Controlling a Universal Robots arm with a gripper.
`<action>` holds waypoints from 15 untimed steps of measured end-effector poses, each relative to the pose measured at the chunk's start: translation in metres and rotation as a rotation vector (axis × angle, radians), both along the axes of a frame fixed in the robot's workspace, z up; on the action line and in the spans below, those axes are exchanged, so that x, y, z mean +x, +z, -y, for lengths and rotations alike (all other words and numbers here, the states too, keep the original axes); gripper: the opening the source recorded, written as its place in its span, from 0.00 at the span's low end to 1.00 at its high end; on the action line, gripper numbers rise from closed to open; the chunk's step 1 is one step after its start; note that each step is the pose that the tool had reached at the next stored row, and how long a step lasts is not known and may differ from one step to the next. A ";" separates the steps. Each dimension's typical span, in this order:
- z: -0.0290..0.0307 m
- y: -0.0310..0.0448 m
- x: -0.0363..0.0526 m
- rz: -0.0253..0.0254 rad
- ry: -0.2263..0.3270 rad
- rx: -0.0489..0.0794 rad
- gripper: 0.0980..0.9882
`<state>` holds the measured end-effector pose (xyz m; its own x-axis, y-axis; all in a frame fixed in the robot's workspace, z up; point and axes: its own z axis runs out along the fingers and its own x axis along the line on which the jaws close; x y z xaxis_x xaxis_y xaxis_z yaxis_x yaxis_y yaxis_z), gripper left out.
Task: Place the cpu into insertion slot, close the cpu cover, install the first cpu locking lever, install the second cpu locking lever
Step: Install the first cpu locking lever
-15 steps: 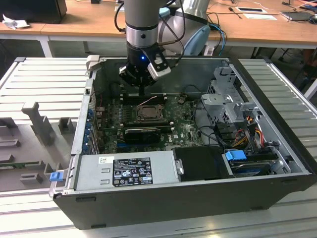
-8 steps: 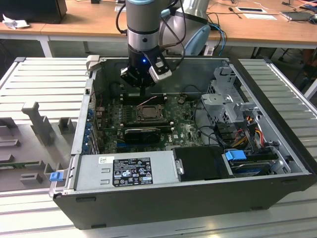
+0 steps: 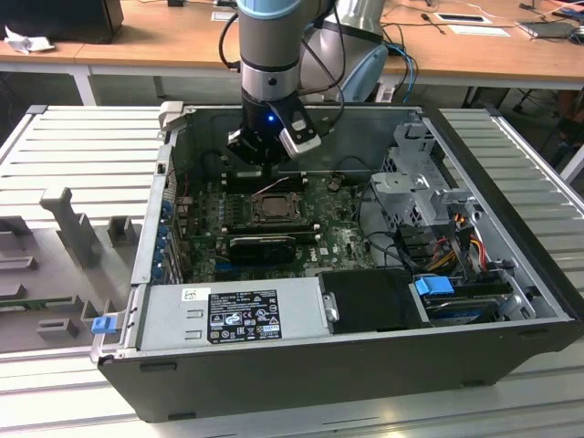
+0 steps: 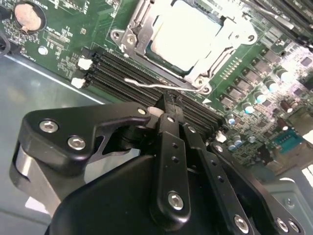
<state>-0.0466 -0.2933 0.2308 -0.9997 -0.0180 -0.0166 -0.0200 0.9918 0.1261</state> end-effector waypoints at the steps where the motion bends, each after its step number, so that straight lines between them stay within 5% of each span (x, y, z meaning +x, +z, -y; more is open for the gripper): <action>1: -0.0002 -0.0009 0.0028 -0.0002 0.001 0.000 0.01; 15: -0.0022 -0.0117 0.0203 0.0000 0.001 0.000 0.01</action>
<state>-0.0263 -0.2911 0.2191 -0.9997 -0.0193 -0.0165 -0.0213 0.9918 0.1256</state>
